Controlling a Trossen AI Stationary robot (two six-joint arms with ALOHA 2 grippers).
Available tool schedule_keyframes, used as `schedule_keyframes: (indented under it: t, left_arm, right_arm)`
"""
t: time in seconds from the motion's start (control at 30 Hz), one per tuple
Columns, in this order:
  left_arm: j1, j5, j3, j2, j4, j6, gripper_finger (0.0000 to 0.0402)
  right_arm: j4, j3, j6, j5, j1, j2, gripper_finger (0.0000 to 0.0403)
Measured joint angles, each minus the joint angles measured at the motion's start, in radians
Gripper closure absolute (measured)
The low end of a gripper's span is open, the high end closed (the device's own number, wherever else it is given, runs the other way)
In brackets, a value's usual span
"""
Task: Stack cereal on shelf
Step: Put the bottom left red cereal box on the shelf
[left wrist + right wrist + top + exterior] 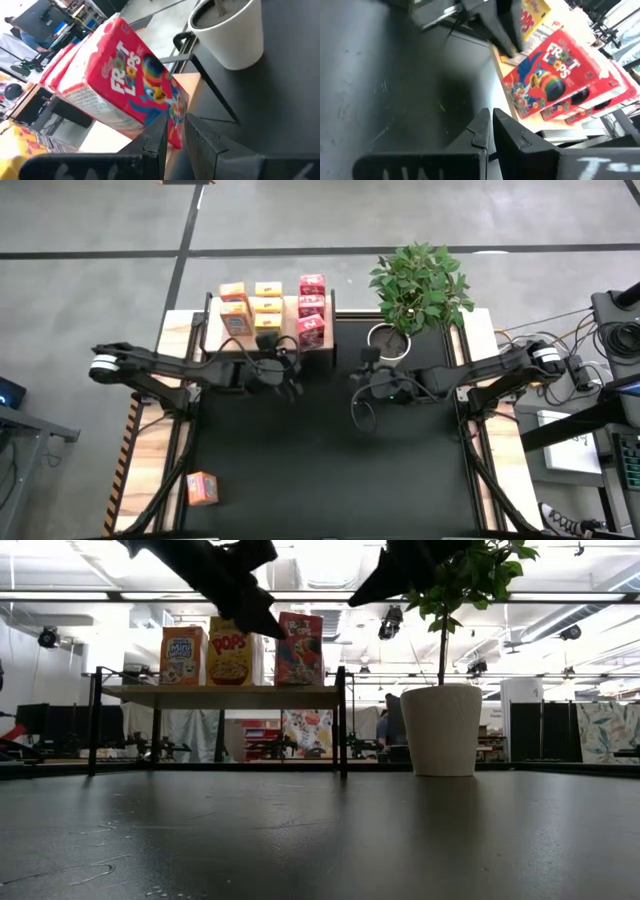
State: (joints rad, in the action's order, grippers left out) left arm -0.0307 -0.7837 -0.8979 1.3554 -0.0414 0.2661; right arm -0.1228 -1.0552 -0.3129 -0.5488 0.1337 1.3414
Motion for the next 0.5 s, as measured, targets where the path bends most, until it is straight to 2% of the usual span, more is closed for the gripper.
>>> schedule_keyframes:
  t: [0.5]
  left_arm:
    - [0.064,0.007,-0.003,0.071,0.061,0.013,0.0352]
  right_arm:
    - [0.004,0.028,0.042,-0.002,-0.001,0.003,0.039]
